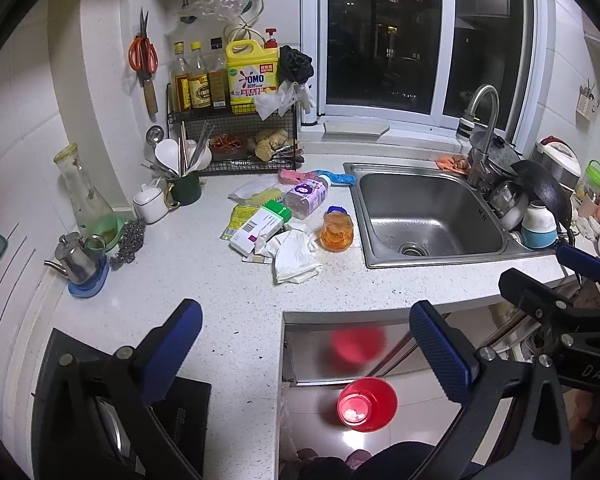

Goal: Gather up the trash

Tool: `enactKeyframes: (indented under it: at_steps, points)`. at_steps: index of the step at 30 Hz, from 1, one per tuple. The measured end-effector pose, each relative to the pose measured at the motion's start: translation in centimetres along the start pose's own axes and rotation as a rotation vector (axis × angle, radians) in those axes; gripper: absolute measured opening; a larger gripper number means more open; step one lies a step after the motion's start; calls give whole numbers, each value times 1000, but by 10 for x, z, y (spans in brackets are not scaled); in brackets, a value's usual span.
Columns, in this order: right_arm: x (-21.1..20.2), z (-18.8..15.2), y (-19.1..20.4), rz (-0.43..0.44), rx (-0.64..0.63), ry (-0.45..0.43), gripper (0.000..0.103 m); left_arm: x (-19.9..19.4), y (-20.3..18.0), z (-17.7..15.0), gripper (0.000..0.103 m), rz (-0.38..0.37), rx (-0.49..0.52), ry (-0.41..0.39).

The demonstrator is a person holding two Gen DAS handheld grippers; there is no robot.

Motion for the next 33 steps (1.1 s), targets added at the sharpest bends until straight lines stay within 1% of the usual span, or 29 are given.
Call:
enactKeyframes:
  at_steps: [4, 9, 14, 17, 20, 33]
  points:
    - [-2, 3, 4, 0, 0, -7, 103, -2, 3, 0, 103, 7, -1, -5]
    - [-1, 1, 8, -1, -9, -7, 103, -4, 6, 0, 103, -9, -21, -8]
    - [-1, 1, 9, 5, -10, -3, 103, -7, 7, 1, 103, -11, -20, -13]
    - [-2, 0, 11, 11, -13, 2, 103, -9, 6, 1, 103, -28, -28, -24]
    - [-3, 0, 10, -1, -20, -3, 103, -9, 3, 1, 103, -22, -16, -23]
    - [-2, -1, 10, 9, -11, 4, 103, -7, 5, -1, 103, -21, -19, -20]
Point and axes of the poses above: each gripper's, at about its wrist camera, not at the fingertips, and x roughly the way its jaws point, y to its left, z to its top, the point moved 8 cm from there along x, roughly the way its jaws point, and after that the axes turned 10 degrees about -z, right-handed, at the moved point
